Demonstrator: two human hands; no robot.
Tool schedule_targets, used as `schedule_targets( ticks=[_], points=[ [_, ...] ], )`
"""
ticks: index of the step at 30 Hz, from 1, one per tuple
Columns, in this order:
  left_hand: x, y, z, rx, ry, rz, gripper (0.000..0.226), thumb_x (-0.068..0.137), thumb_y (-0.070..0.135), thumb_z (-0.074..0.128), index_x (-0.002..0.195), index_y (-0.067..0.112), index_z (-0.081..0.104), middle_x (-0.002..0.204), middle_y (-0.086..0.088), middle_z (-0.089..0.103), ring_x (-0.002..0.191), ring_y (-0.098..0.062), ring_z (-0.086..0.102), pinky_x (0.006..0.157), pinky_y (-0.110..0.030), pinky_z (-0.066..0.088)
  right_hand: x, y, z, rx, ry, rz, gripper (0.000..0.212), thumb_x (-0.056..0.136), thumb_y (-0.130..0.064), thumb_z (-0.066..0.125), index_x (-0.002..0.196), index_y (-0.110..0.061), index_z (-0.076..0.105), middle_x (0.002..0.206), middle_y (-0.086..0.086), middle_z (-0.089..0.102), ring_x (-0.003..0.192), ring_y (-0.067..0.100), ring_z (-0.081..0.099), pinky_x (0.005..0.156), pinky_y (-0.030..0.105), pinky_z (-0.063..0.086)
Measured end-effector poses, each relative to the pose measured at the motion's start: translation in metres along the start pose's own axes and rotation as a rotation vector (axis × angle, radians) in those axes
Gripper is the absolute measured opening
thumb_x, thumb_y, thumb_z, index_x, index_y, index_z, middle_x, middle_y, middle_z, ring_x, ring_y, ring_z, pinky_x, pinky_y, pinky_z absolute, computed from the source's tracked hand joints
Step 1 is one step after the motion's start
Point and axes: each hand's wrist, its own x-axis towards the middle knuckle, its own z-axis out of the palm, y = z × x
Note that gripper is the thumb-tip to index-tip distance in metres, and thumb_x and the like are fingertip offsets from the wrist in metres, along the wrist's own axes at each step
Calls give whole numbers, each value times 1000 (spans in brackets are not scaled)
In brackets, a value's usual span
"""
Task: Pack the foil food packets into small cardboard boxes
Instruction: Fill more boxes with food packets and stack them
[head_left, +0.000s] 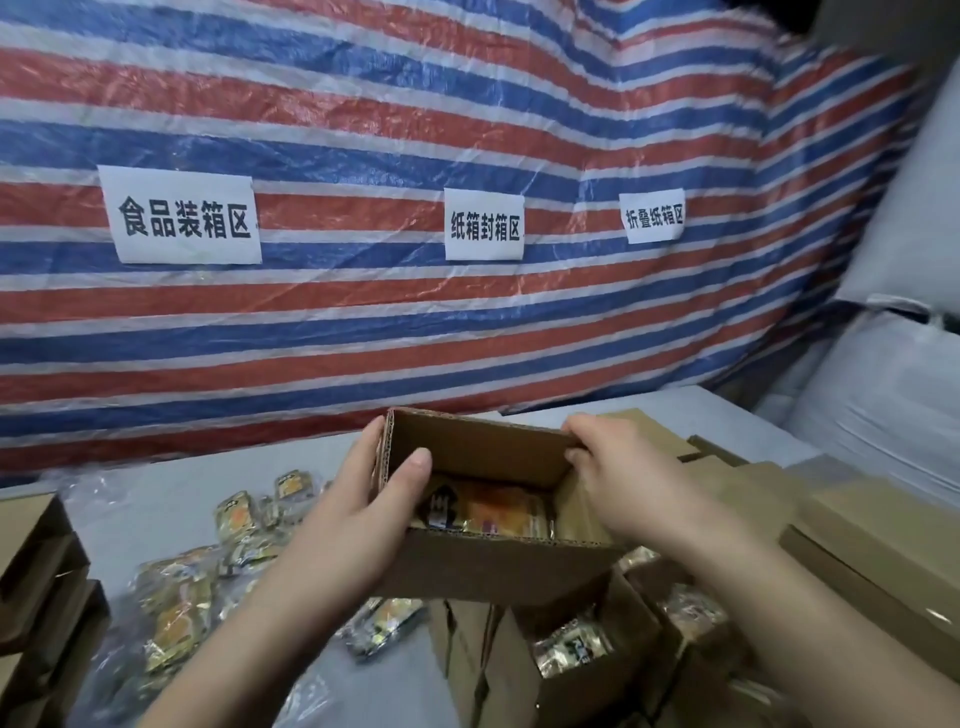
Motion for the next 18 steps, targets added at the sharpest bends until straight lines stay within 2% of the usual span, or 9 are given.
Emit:
schedule_targets(
  ticks=[2, 3, 4, 6, 8, 10, 13, 16, 18],
  points=[
    [7, 15, 21, 21, -45, 46, 51, 70, 78, 43, 120, 74, 33, 116, 45, 52, 114, 8, 51, 89, -25, 47, 5, 16, -24, -38, 32, 10, 31, 103, -24, 48, 76, -37, 39, 80, -16, 49, 70, 3, 50, 54, 15, 30],
    [8, 22, 32, 29, -66, 61, 43, 73, 76, 43, 115, 75, 32, 107, 48, 52, 107, 12, 51, 80, -19, 44, 6, 25, -34, -54, 44, 14, 31, 103, -24, 49, 76, -37, 39, 82, -16, 49, 72, 4, 51, 55, 16, 32],
    [10, 26, 43, 27, -74, 87, 42, 77, 74, 44, 116, 75, 29, 105, 50, 49, 105, 15, 50, 78, -16, 41, 5, 34, -42, -61, 51, 22, 30, 103, -24, 49, 77, -37, 40, 84, -16, 50, 73, 4, 52, 56, 17, 33],
    [12, 30, 66, 58, -79, 108, 50, 83, 70, 45, 129, 69, 25, 111, 48, 45, 107, 15, 47, 82, -17, 40, 3, 54, -56, -74, 59, 31, 29, 103, -23, 49, 77, -36, 41, 85, -15, 51, 74, 5, 53, 55, 17, 35],
    [14, 30, 87, 88, -93, 104, 50, 86, 67, 45, 132, 64, 26, 116, 41, 49, 104, 13, 51, 83, -19, 43, -1, 74, -64, -106, 56, 31, 27, 102, -24, 49, 79, -36, 41, 85, -16, 51, 74, 4, 53, 55, 17, 34],
    [15, 30, 105, 102, -111, 94, 43, 88, 63, 44, 129, 63, 31, 113, 36, 55, 99, 13, 55, 78, -19, 44, -5, 93, -71, -124, 46, 29, 24, 102, -26, 50, 81, -36, 43, 85, -15, 52, 73, 4, 54, 54, 16, 34],
    [14, 28, 130, 104, -120, 53, 32, 94, 57, 43, 126, 61, 37, 111, 31, 59, 101, 9, 57, 83, -24, 46, -10, 118, -75, -125, 16, 16, 21, 101, -28, 50, 82, -34, 45, 83, -13, 54, 72, 4, 56, 52, 17, 35],
    [7, 24, 148, 127, -89, 9, 23, 96, 54, 42, 113, 68, 37, 102, 35, 59, 95, 13, 56, 77, -20, 43, -13, 135, -69, -136, 11, -21, 19, 100, -27, 51, 82, -32, 47, 81, -12, 55, 71, 5, 56, 52, 18, 36],
    [-1, 19, 157, 117, -58, -19, 22, 97, 53, 41, 114, 68, 36, 102, 38, 57, 94, 15, 55, 75, -18, 41, -14, 143, -60, -120, -7, -46, 15, 99, -27, 52, 85, -32, 50, 81, -10, 57, 71, 7, 57, 53, 21, 42]
  ],
)
